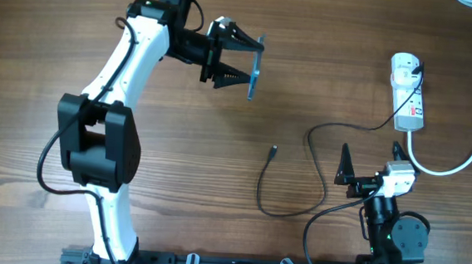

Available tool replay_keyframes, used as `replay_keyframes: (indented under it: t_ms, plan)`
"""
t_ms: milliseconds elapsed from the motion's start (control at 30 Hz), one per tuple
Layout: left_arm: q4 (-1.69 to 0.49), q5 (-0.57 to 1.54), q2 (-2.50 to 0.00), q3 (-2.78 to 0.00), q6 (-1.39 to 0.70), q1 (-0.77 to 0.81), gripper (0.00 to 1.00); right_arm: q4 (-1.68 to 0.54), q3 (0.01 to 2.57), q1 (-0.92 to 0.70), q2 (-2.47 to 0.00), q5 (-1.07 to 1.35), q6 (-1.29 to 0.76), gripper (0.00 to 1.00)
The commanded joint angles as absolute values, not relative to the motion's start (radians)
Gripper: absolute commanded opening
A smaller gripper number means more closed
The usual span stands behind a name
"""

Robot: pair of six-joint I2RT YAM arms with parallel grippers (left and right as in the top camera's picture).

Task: Plug charger to phone and switch on socket
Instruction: 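Lift the phone with the left gripper and stand it upright, then hold the phone upright in the air with the left gripper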

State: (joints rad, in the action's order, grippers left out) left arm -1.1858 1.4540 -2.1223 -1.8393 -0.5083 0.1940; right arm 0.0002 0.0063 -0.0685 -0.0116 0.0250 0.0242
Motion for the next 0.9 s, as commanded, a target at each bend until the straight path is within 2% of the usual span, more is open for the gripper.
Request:
replay_keyframes:
  t_ms: [0,200,867]
  plan:
    - [-1.186,1.563,-2.096,-1.859,-0.51,0.166,0.7,0.003,0.006,-0.064,-0.007,0.024,0.026,1.0]
    - [-1.187,1.564,-2.096,-1.859,-0.52,0.113,0.68,0.003,0.006,-0.064,-0.007,0.024,0.026,1.0]
    - [-1.186,1.577,-2.096,-1.859,-0.585,0.113,0.68,0.003,0.006,-0.064,-0.007,0.024,0.026,1.0]
